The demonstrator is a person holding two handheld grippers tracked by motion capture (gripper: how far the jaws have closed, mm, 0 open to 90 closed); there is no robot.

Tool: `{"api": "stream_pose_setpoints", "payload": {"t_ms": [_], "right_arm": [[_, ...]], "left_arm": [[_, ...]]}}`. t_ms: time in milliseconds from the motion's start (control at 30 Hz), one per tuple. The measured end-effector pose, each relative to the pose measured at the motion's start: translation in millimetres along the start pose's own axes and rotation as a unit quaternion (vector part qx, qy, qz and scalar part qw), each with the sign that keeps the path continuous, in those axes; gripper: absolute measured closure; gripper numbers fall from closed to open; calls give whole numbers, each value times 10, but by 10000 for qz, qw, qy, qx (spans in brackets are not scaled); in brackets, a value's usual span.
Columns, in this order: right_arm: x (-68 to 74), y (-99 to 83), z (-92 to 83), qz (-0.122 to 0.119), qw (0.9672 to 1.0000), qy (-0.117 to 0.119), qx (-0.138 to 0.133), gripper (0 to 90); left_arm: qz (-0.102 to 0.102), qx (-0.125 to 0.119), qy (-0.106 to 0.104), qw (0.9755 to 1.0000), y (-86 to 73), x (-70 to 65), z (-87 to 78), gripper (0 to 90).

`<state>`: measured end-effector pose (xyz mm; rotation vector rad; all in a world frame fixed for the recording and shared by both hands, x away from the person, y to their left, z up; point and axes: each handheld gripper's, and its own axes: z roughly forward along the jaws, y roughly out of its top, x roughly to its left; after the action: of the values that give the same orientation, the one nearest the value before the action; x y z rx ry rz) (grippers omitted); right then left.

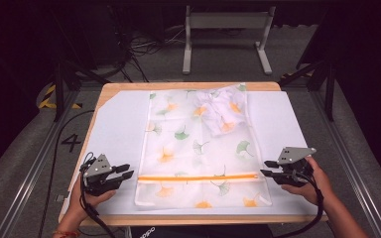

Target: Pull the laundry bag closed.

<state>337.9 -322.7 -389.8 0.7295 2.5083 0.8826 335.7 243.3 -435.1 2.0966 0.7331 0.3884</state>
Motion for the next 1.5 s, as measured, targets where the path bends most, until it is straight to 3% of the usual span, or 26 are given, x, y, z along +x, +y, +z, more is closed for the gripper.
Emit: {"api": "stream_pose_setpoints", "payload": {"t_ms": [100, 300, 367, 533, 733, 1067, 1500], "right_arm": [[-7, -46, -23, -26, 9999, -130, -78, 571], [-46, -193, -41, 149, 9987, -394, -279, 457], [-60, -247, -41, 251, 9980, -417, -394, 419], [-77, -361, -22, 350, 9972, -534, -386, 320], [-78, -522, 4, 588, 9939, -707, -611, 233], [-94, -592, 24, 888, 9903, -681, -824, 192], [-60, -545, 64, 846, 9905, -757, -770, 172]], "left_arm": [[22, -11, 144, 9999, -38, 10, -60, 609], [62, -126, 339, 9993, -96, -18, -119, 477], [18, -202, 403, 9990, -115, -18, -137, 430], [-140, -306, 426, 9985, -184, 7, -179, 357], [-414, -382, 488, 9972, -302, 47, -212, 231], [-496, -488, 513, 9963, -350, 46, -217, 171], [-606, -501, 511, 9956, -375, 40, -191, 152]]}}
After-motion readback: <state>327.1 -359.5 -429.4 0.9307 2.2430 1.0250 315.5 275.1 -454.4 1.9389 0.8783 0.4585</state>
